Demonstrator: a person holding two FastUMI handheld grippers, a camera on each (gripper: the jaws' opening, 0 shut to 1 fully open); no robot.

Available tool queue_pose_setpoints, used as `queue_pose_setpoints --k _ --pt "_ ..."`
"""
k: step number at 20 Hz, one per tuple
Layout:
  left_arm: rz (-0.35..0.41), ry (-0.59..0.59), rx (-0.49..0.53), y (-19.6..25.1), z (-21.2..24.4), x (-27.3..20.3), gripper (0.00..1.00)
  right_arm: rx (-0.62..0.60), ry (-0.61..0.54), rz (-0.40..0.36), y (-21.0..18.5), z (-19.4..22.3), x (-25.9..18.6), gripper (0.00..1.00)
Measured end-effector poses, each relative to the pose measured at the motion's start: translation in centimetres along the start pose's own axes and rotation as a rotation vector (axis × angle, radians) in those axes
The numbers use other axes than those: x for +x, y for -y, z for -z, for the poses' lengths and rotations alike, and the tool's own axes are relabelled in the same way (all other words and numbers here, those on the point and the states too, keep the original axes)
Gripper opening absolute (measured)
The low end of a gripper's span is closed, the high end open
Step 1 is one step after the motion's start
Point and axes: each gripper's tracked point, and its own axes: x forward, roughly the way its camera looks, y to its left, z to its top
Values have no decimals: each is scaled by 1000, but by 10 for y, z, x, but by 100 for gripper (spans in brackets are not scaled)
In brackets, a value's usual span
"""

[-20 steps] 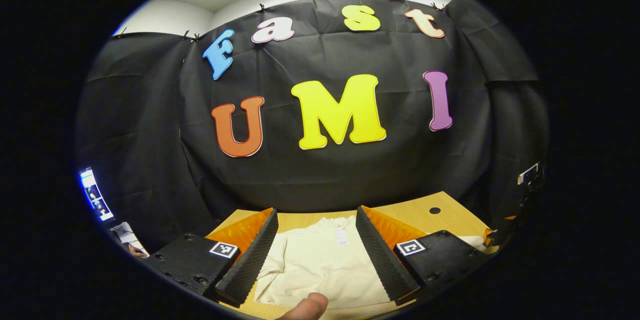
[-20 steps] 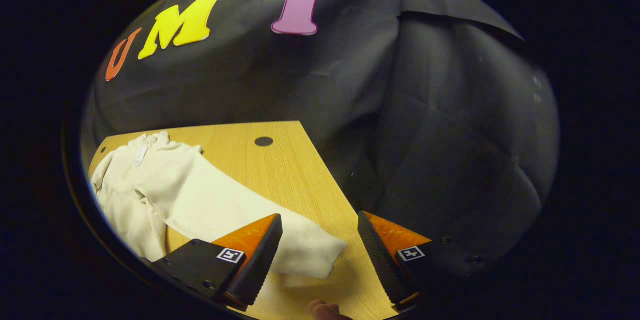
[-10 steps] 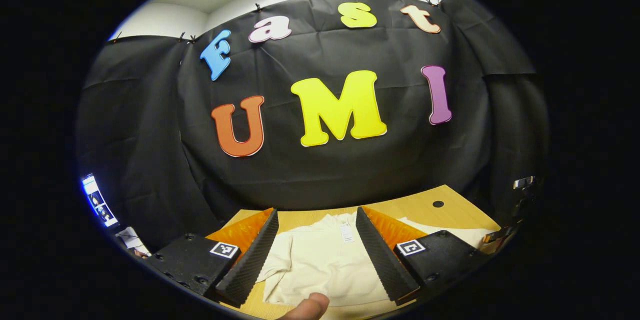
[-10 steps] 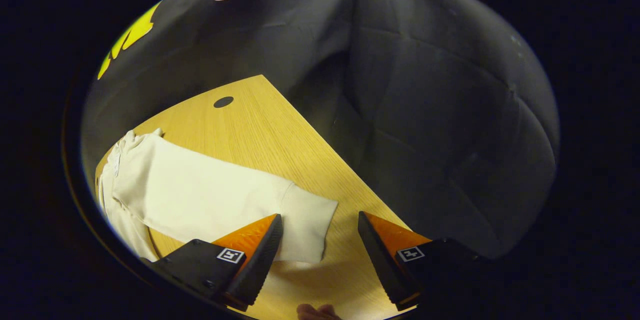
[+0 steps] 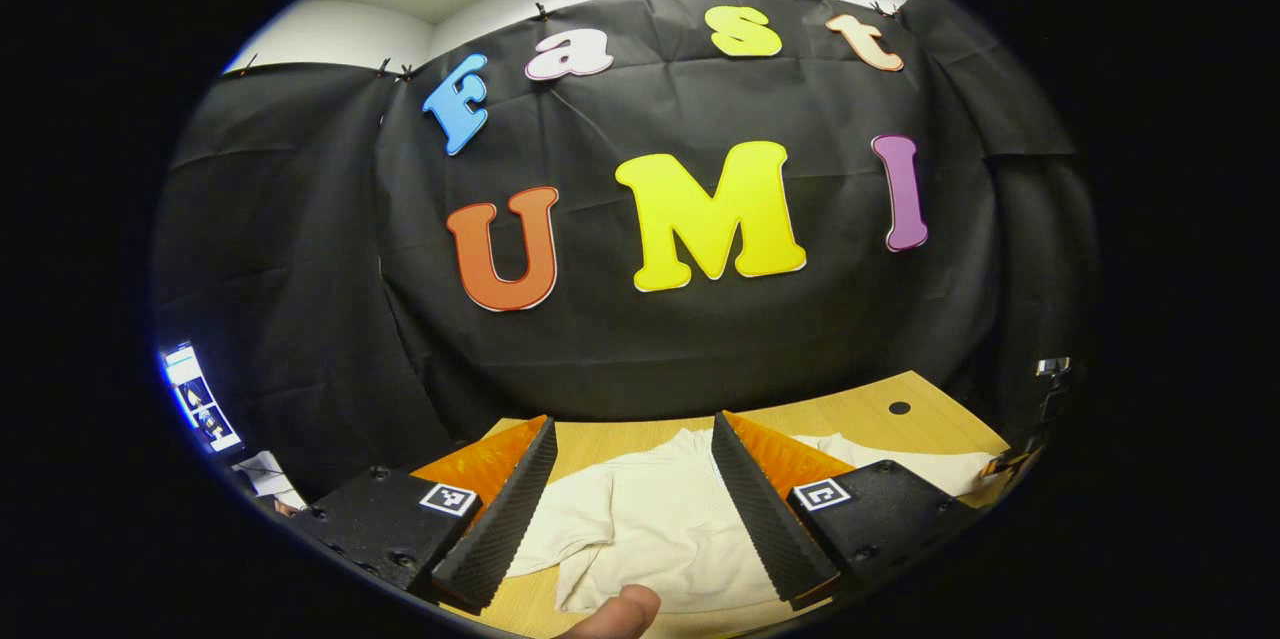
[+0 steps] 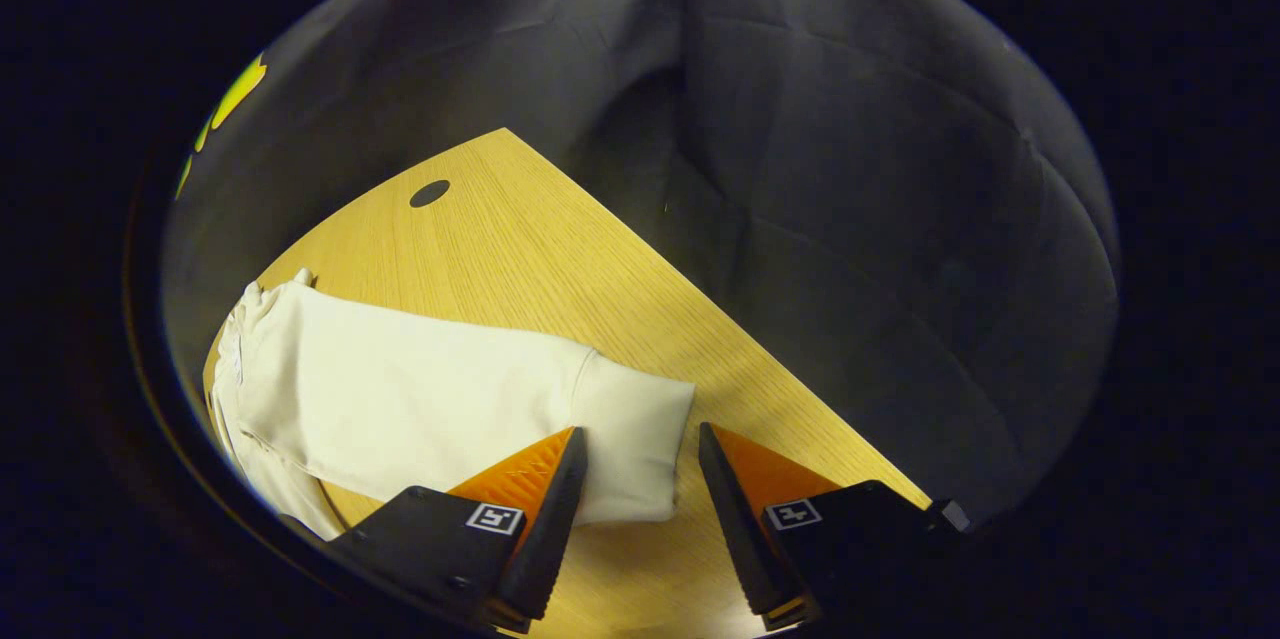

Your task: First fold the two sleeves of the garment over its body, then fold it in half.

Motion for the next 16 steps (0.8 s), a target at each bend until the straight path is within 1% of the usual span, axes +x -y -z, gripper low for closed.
queue_pose_setpoints --k 1,2,3,4,5,6,8,10,12,13,14,16 --pt "-1 -8 -8 -1 3 0 99 0 -8 0 -4 0 2 67" --pt "-5 -15 -15 -5 5 1 99 -4 -20 9 -5 -1 2 56" --pt "-9 -17 -20 -8 6 -1 99 5 -24 -6 -8 0 -1 54" --pt "-8 -17 -23 -8 5 -1 99 15 -44 0 -11 1 2 51" --pt "-12 -13 -22 -10 5 -2 99 18 -48 11 -14 -1 3 40" --pt "-14 -5 -22 -12 2 -3 99 28 -59 5 -16 -3 -2 30" --pt "-15 11 -26 -15 0 -3 99 34 -69 35 -18 -2 1 10" --pt "-14 6 -36 -16 3 -3 99 7 -73 43 -18 -1 2 9" --pt "-19 -2 -43 -22 5 -1 99 3 -91 32 -20 0 0 10" --pt "-22 -4 -47 -25 7 -1 99 20 -85 14 -22 -2 0 10" --pt "-22 -5 -54 -28 7 -1 99 36 -93 26 -19 -1 -2 9" --pt "-17 -12 -67 -30 12 0 99 99 -121 34 -23 3 0 5"
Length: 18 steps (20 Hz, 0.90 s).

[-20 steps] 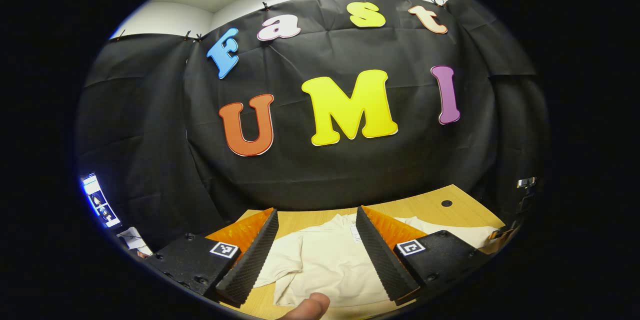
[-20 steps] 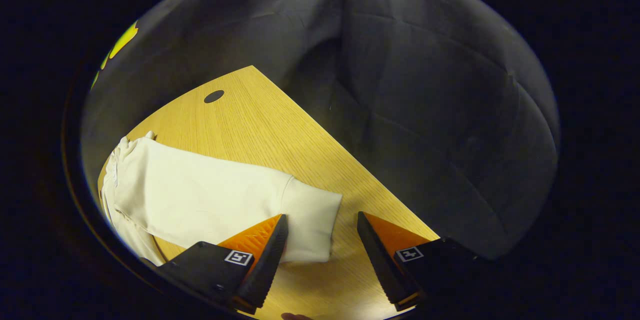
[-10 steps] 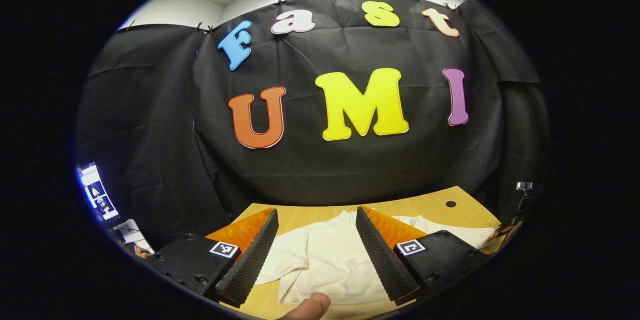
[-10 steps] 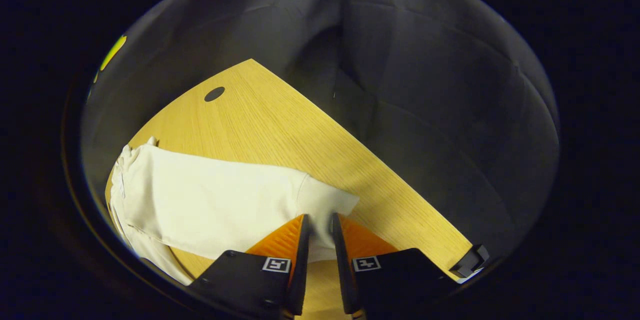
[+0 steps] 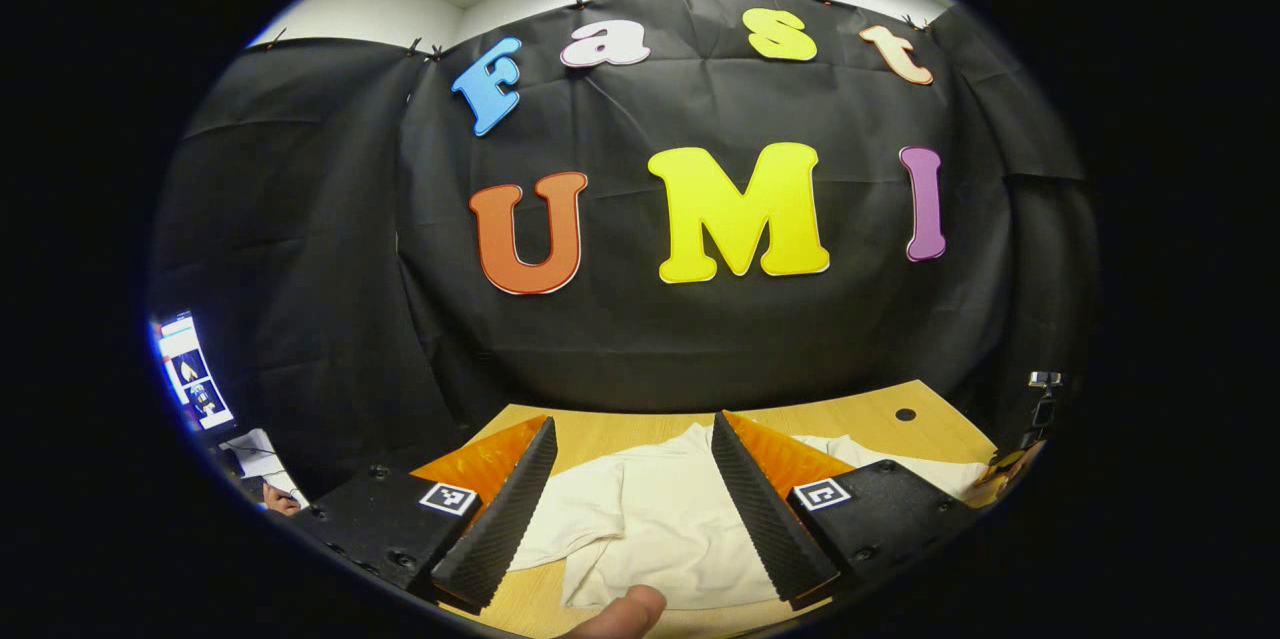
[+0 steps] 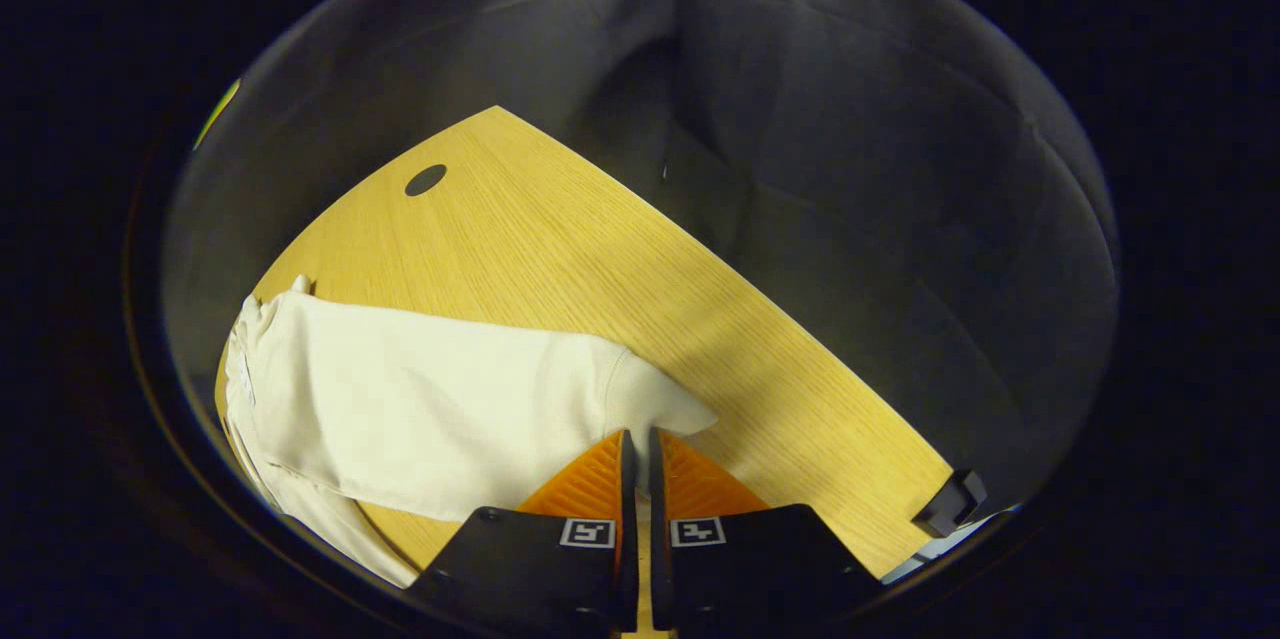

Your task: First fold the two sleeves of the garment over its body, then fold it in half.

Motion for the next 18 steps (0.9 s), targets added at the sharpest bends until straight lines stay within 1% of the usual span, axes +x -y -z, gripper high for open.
queue_pose_setpoints --k 2,3,4,8,10,11,14,18 --pt "8 -2 -10 -4 3 1 99 12 -16 17 1 5 0 5" --pt "12 3 -13 -9 2 1 99 1 -5 47 3 4 1 5" --pt "15 7 -13 -12 2 2 99 -7 10 49 -4 -3 -6 1" --pt "24 19 -28 -32 6 6 99 -71 95 19 -17 -24 -40 0" --pt "25 18 -44 -44 11 9 99 -109 139 -23 -36 -39 -65 0" --pt "25 17 -54 -50 14 11 99 -131 157 -41 -47 -46 -78 0" --pt "25 13 -65 -70 26 14 99 -194 204 -118 -96 -39 -103 0" --pt "29 4 -62 -95 40 17 99 -289 250 -226 -195 -25 -151 0"
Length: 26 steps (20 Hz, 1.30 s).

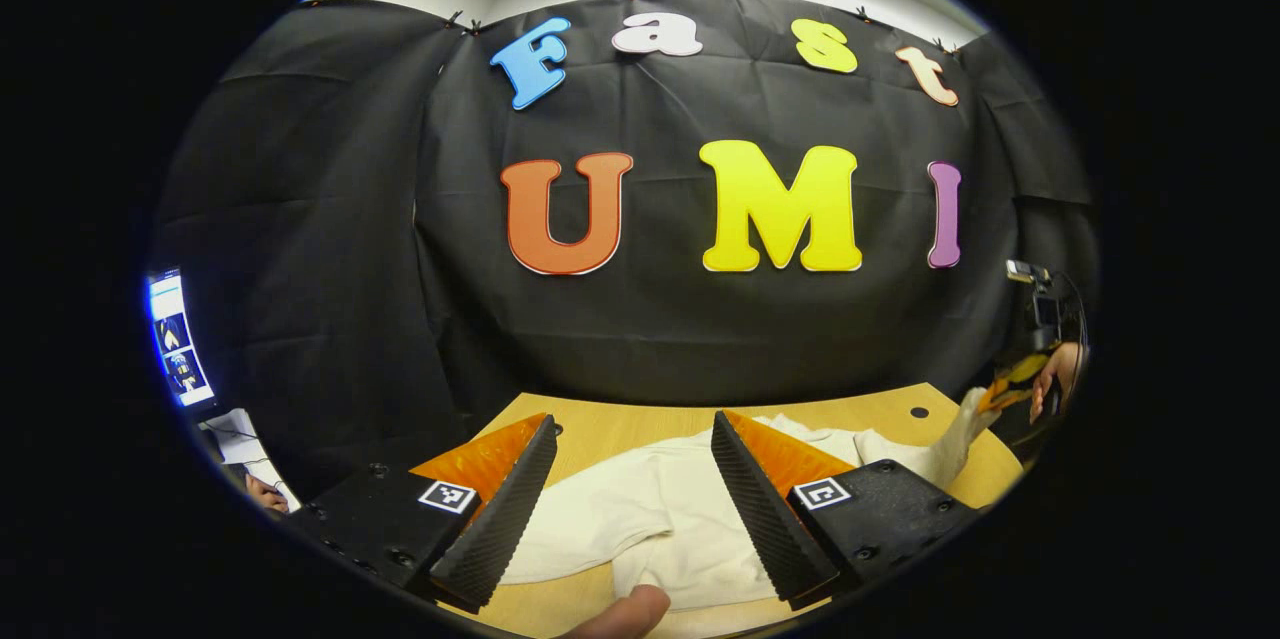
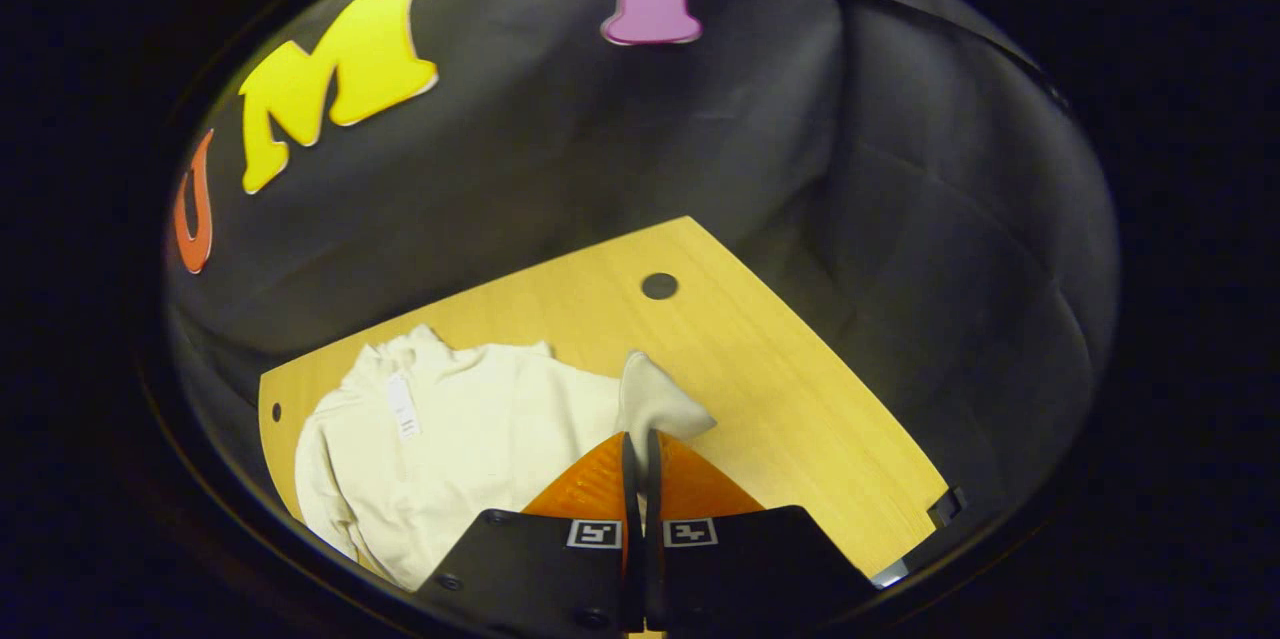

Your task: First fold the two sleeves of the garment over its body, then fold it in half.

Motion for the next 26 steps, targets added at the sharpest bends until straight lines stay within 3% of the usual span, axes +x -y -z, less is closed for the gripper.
queue_pose_setpoints --k 4,9,15,21,26 --pt "0 -12 9 -25 11 2 99 -70 24 -100 -97 -5 -19 0" --pt "-12 -2 78 -55 19 3 99 -193 9 -210 -207 23 -28 0" --pt "2 -23 49 -73 33 1 99 -254 -10 -296 -314 60 -32 0" --pt "13 -51 50 -80 55 4 99 -365 -97 -378 -391 126 -19 0" --pt "6 -86 95 -83 78 0 99 -421 -139 -378 -420 160 9 0"
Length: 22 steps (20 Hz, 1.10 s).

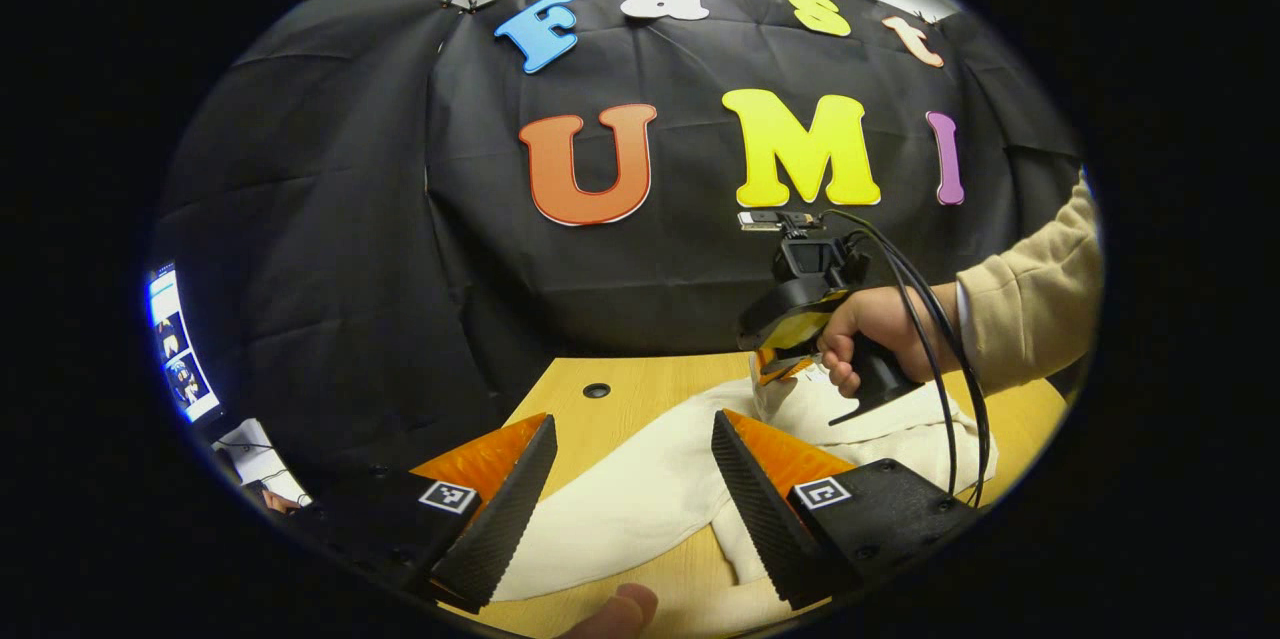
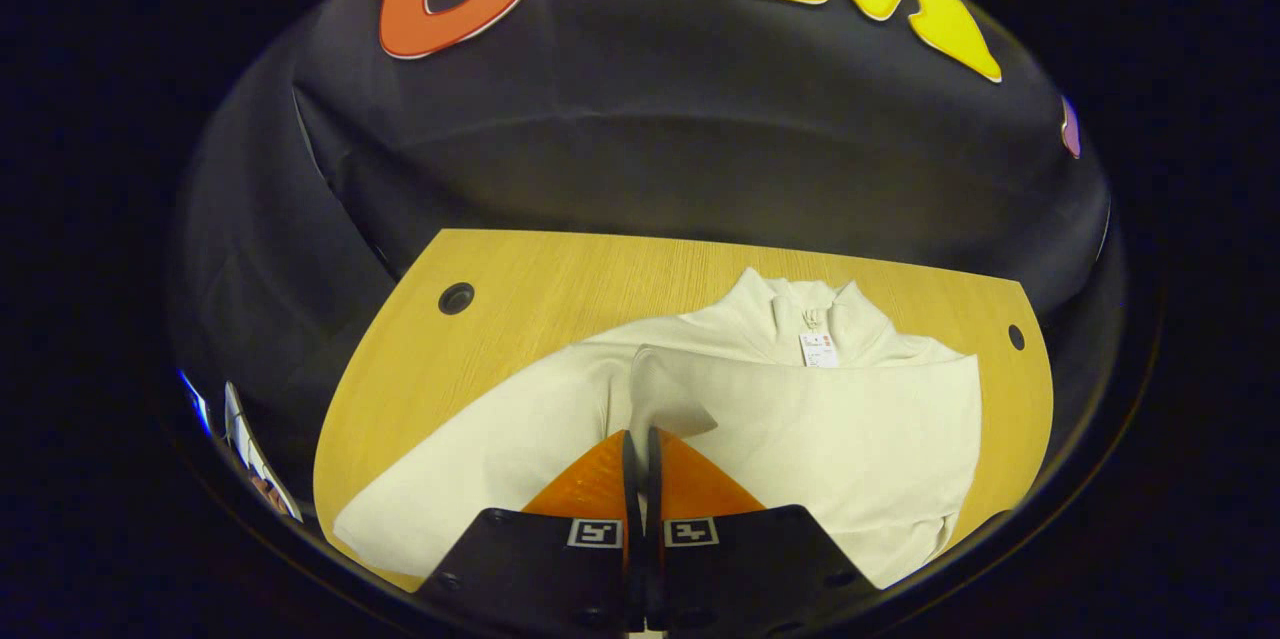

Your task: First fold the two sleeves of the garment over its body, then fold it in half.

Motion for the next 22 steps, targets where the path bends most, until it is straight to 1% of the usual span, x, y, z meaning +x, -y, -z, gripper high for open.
queue_pose_setpoints --k 2,3,5,7,9,10,11,12,14,15,16,17,18,22 --pt "-15 -23 1 -3 10 -2 99 1 -30 -5 -6 8 16 1" --pt "-25 -32 -6 -5 17 -7 99 -15 -36 -7 -6 8 16 1" --pt "-49 -61 -30 -10 27 -8 99 -24 -43 -37 -14 12 17 9" --pt "-62 -92 -47 -14 41 -8 99 -24 -38 -39 -12 9 13 20" --pt "-92 -116 -53 -23 49 -5 99 -42 -32 -75 -17 8 5 26" --pt "-104 -119 -57 -28 51 -3 99 -56 -20 -93 -20 5 -3 45" --pt "-118 -123 -57 -34 55 -2 99 -75 -5 -110 -22 0 -10 52" --pt "-134 -133 -56 -41 59 -1 99 -92 8 -112 -20 -2 -19 71" --pt "-165 -155 -58 -51 68 4 99 -114 32 -131 -17 -7 -37 73" --pt "-177 -168 -60 -58 71 5 99 -120 42 -141 -16 -8 -47 77" --pt "-192 -176 -57 -64 75 5 99 -127 60 -146 -13 -11 -57 84" --pt "-205 -189 -55 -69 79 5 99 -136 75 -144 -7 -13 -67 93" --pt "-222 -199 -54 -74 83 6 99 -150 84 -151 -1 -14 -75 99" --pt "-271 -235 -66 -87 97 6 99 -161 146 -158 31 -17 -115 99"
